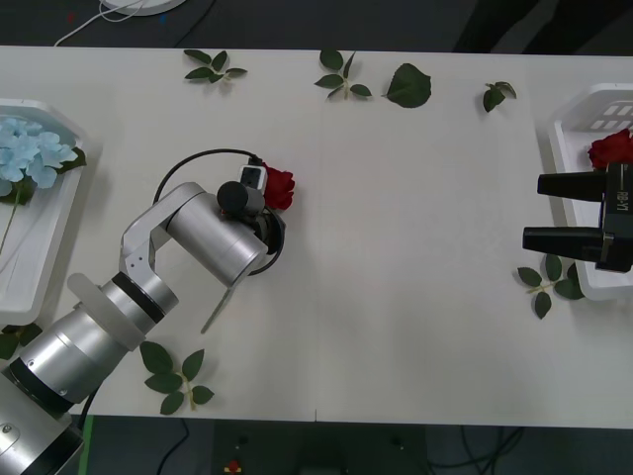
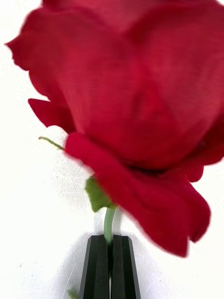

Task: Place the red flowers into the right box and the blue flowers into the left box. If a person shows an open palm, hand one flower to the person first, then continue sorting.

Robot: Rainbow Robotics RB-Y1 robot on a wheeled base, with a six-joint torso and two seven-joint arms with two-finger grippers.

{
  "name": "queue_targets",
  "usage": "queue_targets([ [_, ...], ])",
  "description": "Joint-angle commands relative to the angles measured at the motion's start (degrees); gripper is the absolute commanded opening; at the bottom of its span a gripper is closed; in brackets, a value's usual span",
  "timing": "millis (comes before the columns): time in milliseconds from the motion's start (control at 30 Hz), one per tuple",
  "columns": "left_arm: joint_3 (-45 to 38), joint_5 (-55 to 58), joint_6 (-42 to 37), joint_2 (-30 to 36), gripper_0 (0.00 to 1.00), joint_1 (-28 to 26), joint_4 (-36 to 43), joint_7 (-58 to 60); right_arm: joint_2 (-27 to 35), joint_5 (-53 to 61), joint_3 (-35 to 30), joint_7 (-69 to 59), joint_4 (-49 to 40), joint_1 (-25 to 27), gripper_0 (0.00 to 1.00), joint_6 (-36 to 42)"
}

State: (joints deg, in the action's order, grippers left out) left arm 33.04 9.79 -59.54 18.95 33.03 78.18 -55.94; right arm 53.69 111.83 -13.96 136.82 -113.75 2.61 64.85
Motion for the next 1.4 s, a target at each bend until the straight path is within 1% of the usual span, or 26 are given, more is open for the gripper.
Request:
queue_targets([
  [33,1.8,-0.3,0.7,-0.4,0.0,-0.2,-1.5,-2.8,-0.8,0.8,-0.1,1.7,-1.6,0.8,1.0,-0.4],
  [133,1.7,-0.3,0.7,-0.4,0.0,0.1,-1.2,-2.5,-0.8,0.8,-0.1,1.7,-1.6,0.8,1.0,-0.4],
  [267,0.3,1.0,0.3,-0.4,0.0,0.4,1.4,-2.0,-0.8,0.8,-0.1,1.7,-1.6,0.8,1.0,-0.4],
  [333,-1.0,2.1,-2.1,-0.4,0.0,0.9,4.9,-1.7,-0.8,0.8,-0.1,1.7,-1.6,0.8,1.0,-0.4],
  [367,-2.4,2.8,-5.2,-0.4,0.0,1.3,8.0,-1.6,-0.8,0.8,-0.1,1.7,-1.6,0.8,1.0,-0.4],
  [433,-3.8,2.9,-8.9,-0.4,0.0,1.6,11.8,-1.4,-0.8,0.8,-0.1,1.7,-1.6,0.8,1.0,-0.4],
  [500,-6.4,3.2,-14.2,-0.4,0.0,1.6,18.2,-1.4,-0.8,0.8,-0.1,1.7,-1.6,0.8,1.0,-0.4],
  [533,-6.9,3.5,-15.3,-0.4,0.0,1.6,19.7,-1.3,-0.8,0.8,-0.1,1.7,-1.6,0.8,1.0,-0.4],
  [667,-12.0,6.4,-23.4,-0.4,0.0,1.6,29.8,-1.0,-0.8,0.8,-0.1,1.7,-1.6,0.8,1.0,-0.4],
  [833,-17.6,10.9,-28.2,-0.4,0.0,1.6,38.0,-0.8,-0.8,0.8,-0.1,1.7,-1.6,0.8,1.0,-0.4],
  [1000,-20.3,14.3,-27.4,-0.4,0.0,1.6,41.4,-1.8,-0.8,0.8,-0.1,1.7,-1.6,0.8,1.0,-0.4],
  [1100,-20.3,15.8,-22.2,-0.5,0.0,1.6,42.0,-5.5,-0.8,0.8,-0.1,1.7,-1.6,0.8,1.0,-0.4],
  [1233,-20.4,22.1,-14.0,-0.8,0.0,1.7,42.2,-12.9,-0.8,0.8,-0.1,1.7,-1.6,0.8,1.0,-0.4],
  [1400,-23.3,28.7,-12.9,-2.6,0.0,2.2,45.8,-20.8,-0.8,0.8,-0.1,1.7,-1.6,0.8,1.0,-0.4],
])
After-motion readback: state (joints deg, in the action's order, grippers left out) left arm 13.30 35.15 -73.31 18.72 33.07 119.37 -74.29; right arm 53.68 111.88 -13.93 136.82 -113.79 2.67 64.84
